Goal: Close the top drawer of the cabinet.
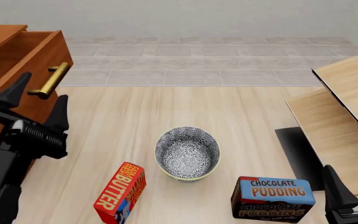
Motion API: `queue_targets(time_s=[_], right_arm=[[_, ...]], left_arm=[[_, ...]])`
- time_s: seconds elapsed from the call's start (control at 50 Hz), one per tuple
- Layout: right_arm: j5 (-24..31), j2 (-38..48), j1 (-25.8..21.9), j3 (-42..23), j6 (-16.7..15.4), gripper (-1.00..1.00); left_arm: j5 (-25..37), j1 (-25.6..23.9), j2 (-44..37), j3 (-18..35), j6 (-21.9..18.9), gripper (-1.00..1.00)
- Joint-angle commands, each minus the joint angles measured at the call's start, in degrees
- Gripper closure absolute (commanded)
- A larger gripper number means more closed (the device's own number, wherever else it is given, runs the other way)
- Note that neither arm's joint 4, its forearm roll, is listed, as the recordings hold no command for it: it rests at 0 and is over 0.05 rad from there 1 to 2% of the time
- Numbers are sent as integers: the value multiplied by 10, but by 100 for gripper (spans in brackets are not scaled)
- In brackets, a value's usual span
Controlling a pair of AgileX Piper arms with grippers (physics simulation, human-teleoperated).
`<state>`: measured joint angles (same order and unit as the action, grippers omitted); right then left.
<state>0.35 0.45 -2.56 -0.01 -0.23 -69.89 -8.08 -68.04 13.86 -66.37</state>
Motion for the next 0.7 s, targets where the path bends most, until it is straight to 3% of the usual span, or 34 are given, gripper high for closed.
queue_targets(time_s=[0.02, 0.7], right_arm=[[0, 0, 0, 0, 0, -100], [0, -3, -2, 0, -2, -100]], left_arm=[[0, 7, -14, 8, -2, -100], [0, 21, -41, 16, -12, -100]])
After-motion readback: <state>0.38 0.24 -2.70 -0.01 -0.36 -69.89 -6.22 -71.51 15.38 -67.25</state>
